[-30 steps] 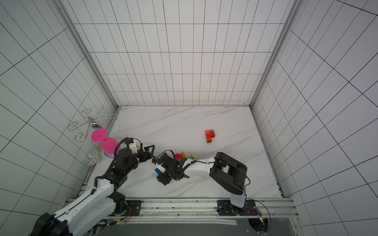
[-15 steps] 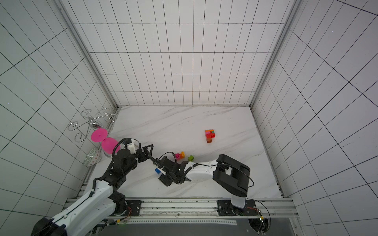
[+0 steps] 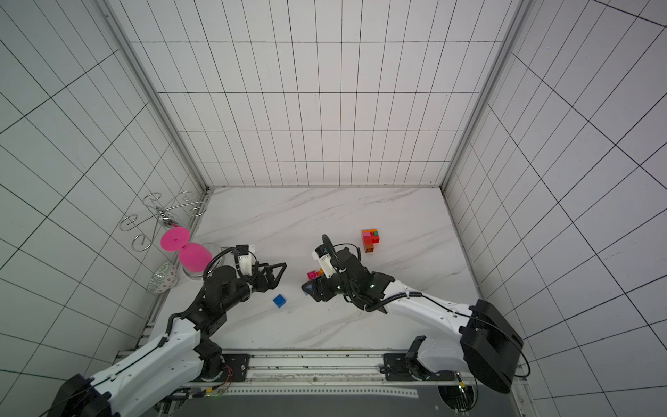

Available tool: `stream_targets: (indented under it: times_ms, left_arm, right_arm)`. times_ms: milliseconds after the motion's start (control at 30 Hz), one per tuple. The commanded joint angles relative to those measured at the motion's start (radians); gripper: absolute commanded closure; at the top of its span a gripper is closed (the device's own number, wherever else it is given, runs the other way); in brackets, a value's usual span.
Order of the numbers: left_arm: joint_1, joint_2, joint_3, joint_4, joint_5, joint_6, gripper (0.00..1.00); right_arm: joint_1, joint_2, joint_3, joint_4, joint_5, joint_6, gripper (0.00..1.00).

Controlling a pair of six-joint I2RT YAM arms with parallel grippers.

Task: Assemble the letter p with lego
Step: Pick up the lego brick from the center of the board.

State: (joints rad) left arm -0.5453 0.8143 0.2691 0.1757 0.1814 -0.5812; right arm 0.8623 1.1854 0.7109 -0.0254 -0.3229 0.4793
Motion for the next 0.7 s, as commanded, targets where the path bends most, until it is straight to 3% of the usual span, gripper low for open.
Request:
stream_targets:
  times_ms: [0, 167, 333, 500, 667]
  left_arm:
    - [-0.118, 0.029, 0.030, 0.071, -0.048, 0.063, 0.03]
    - [-0.314, 0.057, 0.076, 0.068, -0.158, 0.174, 0.03]
    - [-0.440, 0.001, 0.035, 0.162, -0.203, 0.284, 0.03]
    - [-0.473, -0.128, -0.065, 0.299, -0.123, 0.350, 0.03]
    - [-0.473, -0.192, -0.077, 0.291, -0.100, 0.373, 0.03]
  right_arm:
    - [-0.070, -0.147, -0.053, -0.080, -0.125, 0.112, 0.65]
    - [-0.232, -0.316, -0.123, -0.097, -0.254, 0.234, 0.65]
    - [-0.345, -0.325, -0.146, -0.024, -0.451, 0.384, 0.64]
    - [-0.357, -0.228, -0.189, 0.278, -0.598, 0.640, 0.65]
    - [-0.351, -0.121, -0.248, 0.606, -0.658, 0.887, 0.68]
